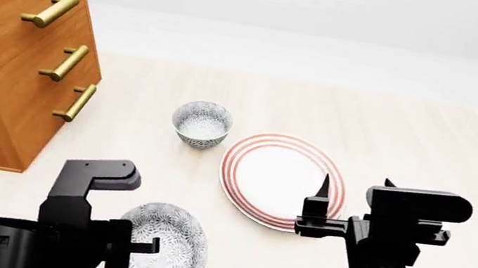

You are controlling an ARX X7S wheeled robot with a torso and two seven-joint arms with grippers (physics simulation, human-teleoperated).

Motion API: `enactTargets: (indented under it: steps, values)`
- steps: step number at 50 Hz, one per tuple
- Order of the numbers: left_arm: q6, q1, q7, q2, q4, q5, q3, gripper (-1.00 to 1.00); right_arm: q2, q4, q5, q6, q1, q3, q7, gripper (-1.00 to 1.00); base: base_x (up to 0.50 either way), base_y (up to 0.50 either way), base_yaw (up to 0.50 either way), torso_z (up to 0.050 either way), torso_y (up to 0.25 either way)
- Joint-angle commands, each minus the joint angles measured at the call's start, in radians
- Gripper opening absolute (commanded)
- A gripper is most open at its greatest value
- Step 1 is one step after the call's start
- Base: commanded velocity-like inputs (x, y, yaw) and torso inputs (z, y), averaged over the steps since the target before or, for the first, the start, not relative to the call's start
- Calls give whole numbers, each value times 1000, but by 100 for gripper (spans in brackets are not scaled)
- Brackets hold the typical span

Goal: Stack the bowl in the middle on the bowl at the back.

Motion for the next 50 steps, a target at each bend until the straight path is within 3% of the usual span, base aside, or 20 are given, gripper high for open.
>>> enactTargets:
  steps: [1, 4, 5, 22, 33, 41, 48, 50]
  values:
    - [7, -2, 14, 2, -7, 9, 8, -100, -1, 16, 2, -11, 0, -4, 2, 100, 0, 0, 0, 0, 0]
    - [4, -4, 17, 0, -7, 4, 12, -100, 1, 12, 4, -10, 0, -3, 3, 100, 0, 0, 0, 0, 0]
    - [4, -5, 18, 0, -7, 4, 12, 100, 1, 12, 4, -10, 0, -3, 4, 100, 0, 0, 0, 0, 0]
    - [15, -30, 23, -23, 43, -27, -8, 100, 7, 6, 10, -4, 9, -7, 9, 100, 0, 0, 0, 0, 0]
    - [51, -81, -27, -91, 188, -130, -76, 100, 18, -80, 31, 74, 31, 8, 26, 100, 0, 0, 0, 0, 0]
    - [53, -60, 19, -146, 337, -83, -210, 100, 19, -219, 66, 194, 38, 29, 55, 100, 0, 0, 0, 0, 0]
    - [68, 112, 76, -204, 496, -42, -411, 100, 17, -417, 97, 334, 8, 20, 111, 100, 0, 0, 0, 0, 0]
    - [67, 170, 93, -215, 534, -34, -476, 100, 99, -424, 266, 292, 4, 4, 269, 100, 0, 0, 0, 0, 0]
